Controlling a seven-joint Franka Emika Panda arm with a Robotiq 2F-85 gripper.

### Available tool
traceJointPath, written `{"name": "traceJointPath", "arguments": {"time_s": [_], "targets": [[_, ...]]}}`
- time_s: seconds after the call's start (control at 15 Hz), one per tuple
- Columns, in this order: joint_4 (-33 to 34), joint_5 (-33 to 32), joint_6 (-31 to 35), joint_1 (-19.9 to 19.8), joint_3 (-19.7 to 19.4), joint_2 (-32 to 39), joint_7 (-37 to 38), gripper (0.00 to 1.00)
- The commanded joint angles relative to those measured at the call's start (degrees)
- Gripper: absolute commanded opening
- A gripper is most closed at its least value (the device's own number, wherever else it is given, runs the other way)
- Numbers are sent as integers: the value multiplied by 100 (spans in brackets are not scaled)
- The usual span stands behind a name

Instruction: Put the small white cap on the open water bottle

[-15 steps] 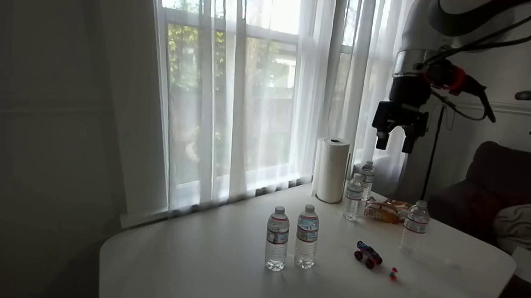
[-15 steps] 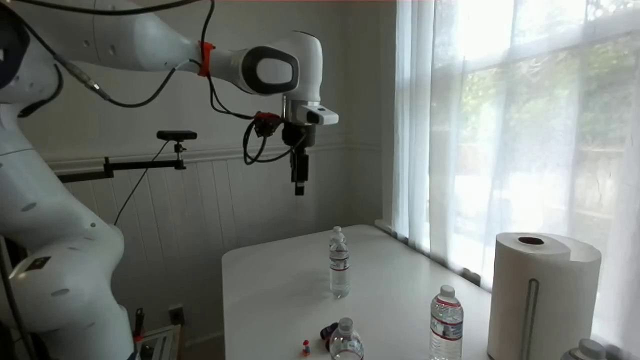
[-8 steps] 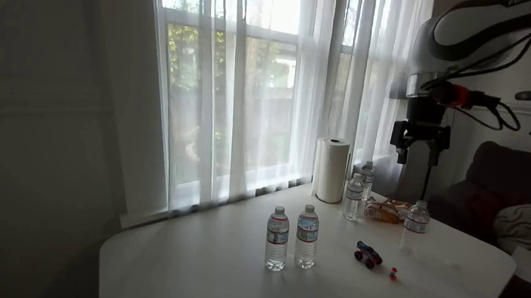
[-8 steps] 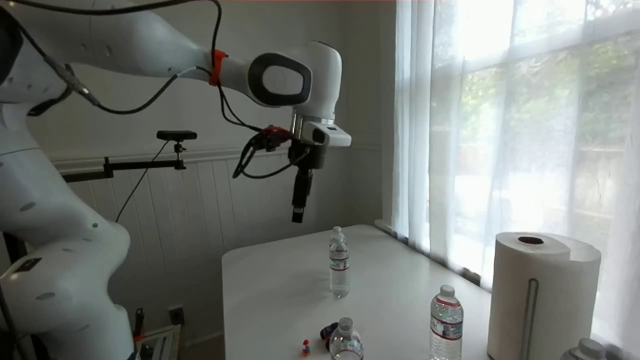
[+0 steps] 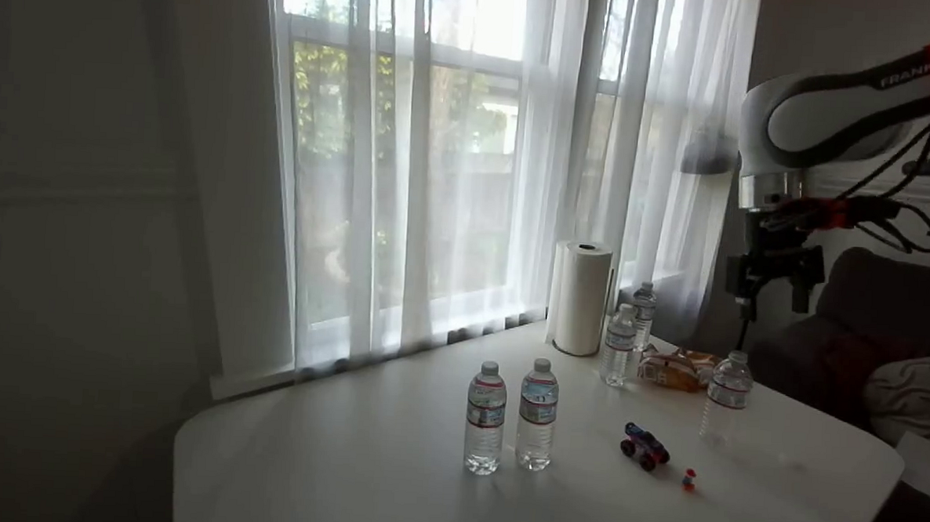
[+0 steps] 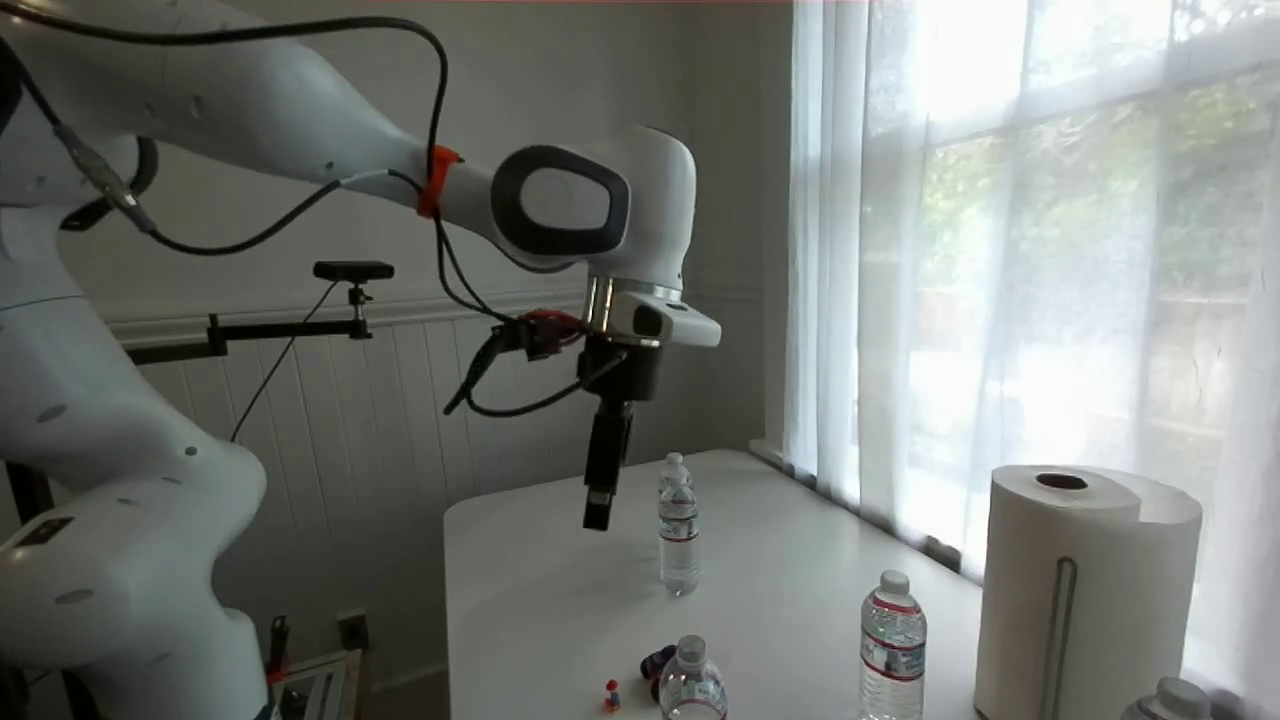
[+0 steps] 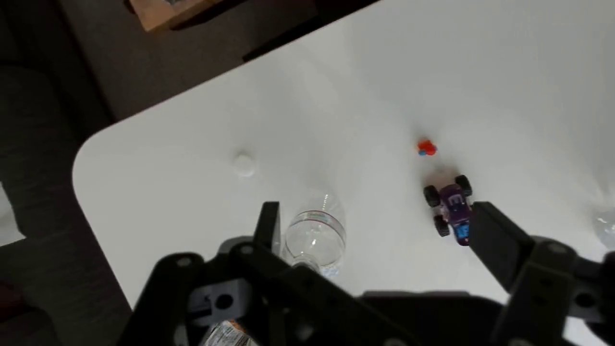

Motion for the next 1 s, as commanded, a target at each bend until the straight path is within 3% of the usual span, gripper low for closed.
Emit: {"name": "traceJointPath", "arguments": {"time_s": [0.0,0.27,0.33,0.93], "targets": [[-622,-479,640,13,-99,-351,-573,100],[-1130,-329,1347,56,-388,-583,-1468,100],[-720,-399,997,16,-201,-184,-1003,100],[-928,-431,1288,-3,-425,-200,-1579,100]]}}
